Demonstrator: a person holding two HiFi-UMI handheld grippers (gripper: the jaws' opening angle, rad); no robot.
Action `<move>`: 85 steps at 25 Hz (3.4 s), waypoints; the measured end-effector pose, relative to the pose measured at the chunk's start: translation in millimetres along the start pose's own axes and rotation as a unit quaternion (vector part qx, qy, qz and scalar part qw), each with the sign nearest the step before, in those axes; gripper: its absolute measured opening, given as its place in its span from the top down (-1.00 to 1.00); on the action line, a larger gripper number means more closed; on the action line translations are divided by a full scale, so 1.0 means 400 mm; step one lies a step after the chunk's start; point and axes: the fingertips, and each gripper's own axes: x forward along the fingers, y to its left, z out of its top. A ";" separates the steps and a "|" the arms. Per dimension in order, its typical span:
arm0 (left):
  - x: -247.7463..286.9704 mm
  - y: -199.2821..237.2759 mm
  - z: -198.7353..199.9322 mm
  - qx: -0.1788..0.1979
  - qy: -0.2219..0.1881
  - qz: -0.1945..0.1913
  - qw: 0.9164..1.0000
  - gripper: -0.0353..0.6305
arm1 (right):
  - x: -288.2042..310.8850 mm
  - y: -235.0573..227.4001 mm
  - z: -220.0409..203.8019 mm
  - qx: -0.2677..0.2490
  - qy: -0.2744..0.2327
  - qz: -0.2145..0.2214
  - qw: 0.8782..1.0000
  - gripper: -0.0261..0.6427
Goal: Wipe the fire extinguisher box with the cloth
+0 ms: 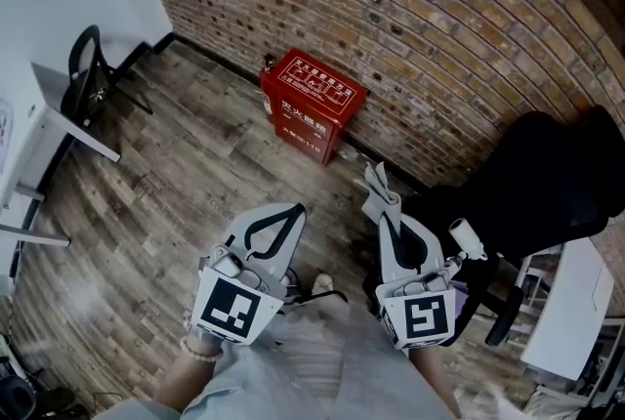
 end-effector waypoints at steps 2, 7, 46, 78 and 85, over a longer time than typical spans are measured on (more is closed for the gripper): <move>-0.005 0.005 -0.001 -0.001 -0.002 -0.002 1.000 0.90 | 0.001 0.006 0.002 0.002 0.000 -0.003 1.000 0.87; -0.017 0.025 -0.001 0.006 -0.009 -0.010 1.000 0.90 | 0.011 0.021 0.020 0.001 -0.005 -0.016 1.000 0.87; 0.049 0.248 -0.035 0.019 -0.013 0.011 1.000 0.90 | 0.255 0.032 0.070 -0.009 -0.027 0.004 1.000 0.87; 0.548 0.532 0.011 -0.011 0.041 0.082 0.996 0.90 | 0.734 -0.372 0.048 0.009 0.003 0.097 0.995 0.87; 0.574 0.551 -0.007 -0.010 0.046 0.080 0.996 0.90 | 0.775 -0.369 0.029 0.011 0.012 0.105 0.994 0.87</move>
